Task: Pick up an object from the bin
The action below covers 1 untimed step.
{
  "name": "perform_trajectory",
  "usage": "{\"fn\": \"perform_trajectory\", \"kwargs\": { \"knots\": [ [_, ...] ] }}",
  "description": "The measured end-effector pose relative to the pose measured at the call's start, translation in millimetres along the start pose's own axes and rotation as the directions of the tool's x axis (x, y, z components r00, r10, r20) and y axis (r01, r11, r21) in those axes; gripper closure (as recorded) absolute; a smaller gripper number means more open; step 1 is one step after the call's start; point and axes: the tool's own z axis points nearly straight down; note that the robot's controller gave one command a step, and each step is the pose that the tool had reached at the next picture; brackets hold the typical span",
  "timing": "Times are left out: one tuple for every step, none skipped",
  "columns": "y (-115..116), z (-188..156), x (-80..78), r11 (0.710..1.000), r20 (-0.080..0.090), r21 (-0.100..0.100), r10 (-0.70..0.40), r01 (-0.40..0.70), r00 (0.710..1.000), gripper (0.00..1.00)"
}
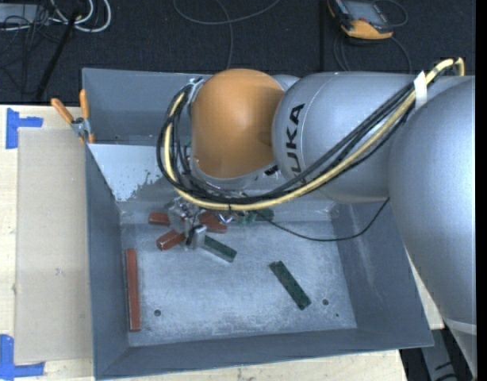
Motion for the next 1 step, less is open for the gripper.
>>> {"fn": "perform_trajectory", "kwargs": {
  "knots": [
    [5.3, -105.4, 5.1, 1.000, 0.006, 0.001, 0.001, -0.001, 1.000, 1.00]
  ]
}}
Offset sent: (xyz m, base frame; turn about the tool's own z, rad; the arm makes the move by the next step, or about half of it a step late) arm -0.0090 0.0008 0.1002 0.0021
